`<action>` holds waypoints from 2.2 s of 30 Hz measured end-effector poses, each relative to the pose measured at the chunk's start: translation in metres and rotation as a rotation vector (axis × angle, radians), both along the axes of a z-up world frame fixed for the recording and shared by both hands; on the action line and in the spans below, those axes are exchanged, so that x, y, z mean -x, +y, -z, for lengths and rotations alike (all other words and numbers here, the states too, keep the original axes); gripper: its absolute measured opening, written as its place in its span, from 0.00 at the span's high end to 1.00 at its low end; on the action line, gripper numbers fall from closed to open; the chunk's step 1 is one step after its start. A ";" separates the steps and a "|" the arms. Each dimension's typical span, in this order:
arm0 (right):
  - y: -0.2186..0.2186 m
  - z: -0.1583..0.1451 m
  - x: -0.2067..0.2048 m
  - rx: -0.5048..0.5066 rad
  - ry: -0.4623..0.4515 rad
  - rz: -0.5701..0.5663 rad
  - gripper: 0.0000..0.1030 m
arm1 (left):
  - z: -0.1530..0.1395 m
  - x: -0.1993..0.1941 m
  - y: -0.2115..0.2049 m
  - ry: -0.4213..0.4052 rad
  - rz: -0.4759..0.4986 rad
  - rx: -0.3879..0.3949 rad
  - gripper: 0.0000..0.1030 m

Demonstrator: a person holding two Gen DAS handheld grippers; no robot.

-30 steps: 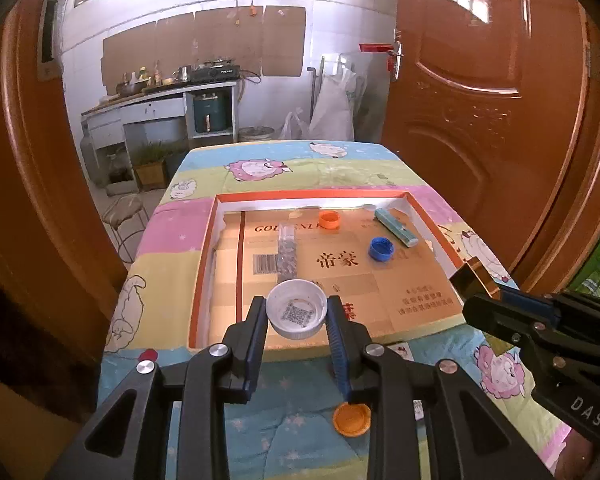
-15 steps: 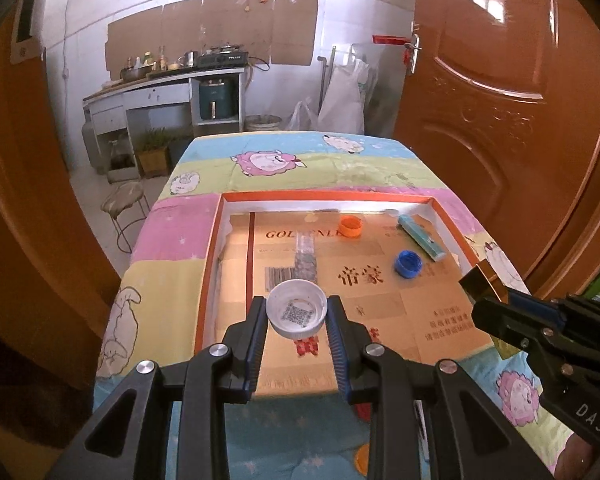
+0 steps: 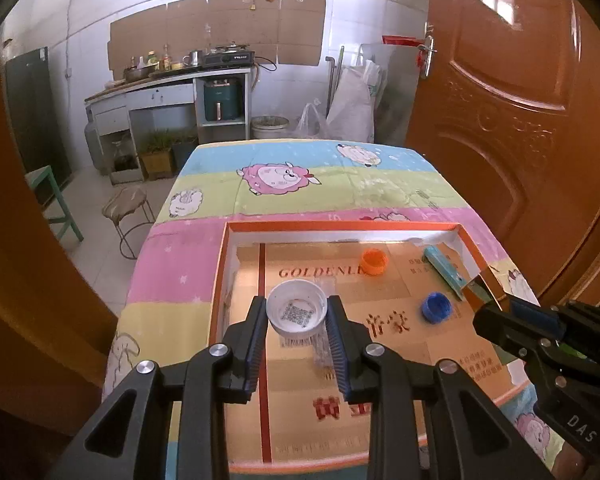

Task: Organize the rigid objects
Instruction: 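Carry the gold box and white cap with both tools over the tray, then lower the gold box and white cap into the tray and open both tools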

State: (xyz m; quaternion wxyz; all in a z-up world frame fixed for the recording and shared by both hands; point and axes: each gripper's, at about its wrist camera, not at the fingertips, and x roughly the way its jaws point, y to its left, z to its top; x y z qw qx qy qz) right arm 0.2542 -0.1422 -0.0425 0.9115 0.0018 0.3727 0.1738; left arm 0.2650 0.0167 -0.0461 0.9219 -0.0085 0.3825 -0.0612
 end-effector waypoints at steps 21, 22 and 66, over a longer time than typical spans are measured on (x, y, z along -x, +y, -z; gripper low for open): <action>0.024 0.030 -0.065 0.040 0.072 -0.055 0.83 | 0.023 -0.062 0.007 0.057 0.003 -0.007 0.71; 0.026 0.032 -0.067 0.042 0.074 -0.057 0.83 | 0.025 -0.064 0.007 0.058 0.004 -0.008 0.71; 0.055 0.075 -0.098 0.146 0.205 -0.101 0.76 | 0.066 -0.099 0.008 0.201 -0.004 -0.008 0.70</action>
